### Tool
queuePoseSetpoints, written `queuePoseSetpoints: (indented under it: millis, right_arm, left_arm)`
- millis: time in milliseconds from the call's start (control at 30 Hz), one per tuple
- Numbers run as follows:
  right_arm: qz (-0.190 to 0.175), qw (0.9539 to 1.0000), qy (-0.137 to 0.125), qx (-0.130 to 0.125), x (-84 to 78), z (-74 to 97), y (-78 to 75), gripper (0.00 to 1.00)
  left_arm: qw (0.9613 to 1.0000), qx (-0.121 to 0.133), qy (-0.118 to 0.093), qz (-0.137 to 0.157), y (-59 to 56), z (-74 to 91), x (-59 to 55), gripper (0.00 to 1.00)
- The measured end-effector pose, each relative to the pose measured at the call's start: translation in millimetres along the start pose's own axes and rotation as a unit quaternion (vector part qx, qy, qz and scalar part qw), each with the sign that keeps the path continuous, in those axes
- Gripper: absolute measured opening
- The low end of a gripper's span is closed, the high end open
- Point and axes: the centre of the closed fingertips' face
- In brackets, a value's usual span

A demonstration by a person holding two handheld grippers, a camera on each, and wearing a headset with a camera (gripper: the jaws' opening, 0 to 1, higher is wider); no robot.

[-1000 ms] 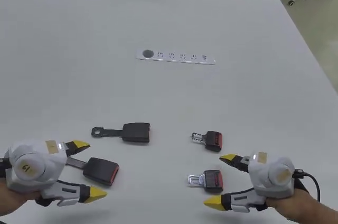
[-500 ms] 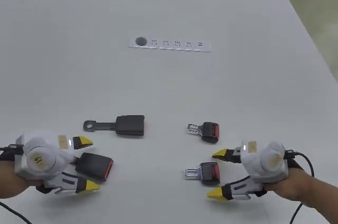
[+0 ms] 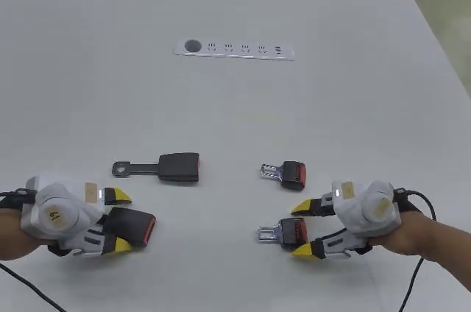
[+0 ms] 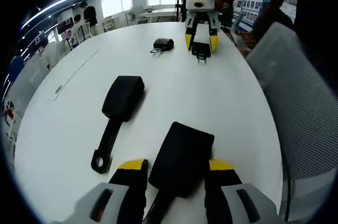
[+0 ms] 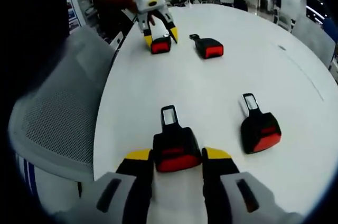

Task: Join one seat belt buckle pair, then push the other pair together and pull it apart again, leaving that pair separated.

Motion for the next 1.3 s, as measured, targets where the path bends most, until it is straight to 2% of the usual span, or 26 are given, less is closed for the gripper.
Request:
queuePoseSetpoints:
  millis: [167,367,767,1033,1300]
  right_arm:
    - [0.014,0.9999,-0.003,-0.002,-0.4,0.7,1.9,0.37]
    - [-0.008,0.9994,-0.030,-0.016,-0.6,1.9,0.0,0.36]
    - [-0.014,0.9986,-0.044,-0.024,0.0,1.4,-0.8,0.35]
    - [-0.006,0.9980,-0.059,-0.020,14.3,-12.9,-0.1,0.35]
    - [-0.005,0.9977,-0.067,-0.005,29.0,-28.8,-1.3,0.35]
  left_arm:
    - [1.0000,0.007,0.005,0.002,3.1,0.4,-3.0,0.40]
    - [0.9997,0.004,0.025,-0.004,0.9,-0.4,-1.8,0.38]
    - [0.9993,0.009,0.035,0.005,0.8,0.2,-0.5,0.38]
    - [0.9992,0.009,0.037,0.008,1.1,0.7,0.0,0.38]
    - [0.9990,0.005,0.044,0.004,3.4,0.3,-2.7,0.37]
Point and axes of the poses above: the centre of the closed fingertips' face, and the gripper's own axes: z roughly backward along the fingers, y roughly to its left, x roughly out of its top, and after that the axes turned 11 degrees about -y, right-handed
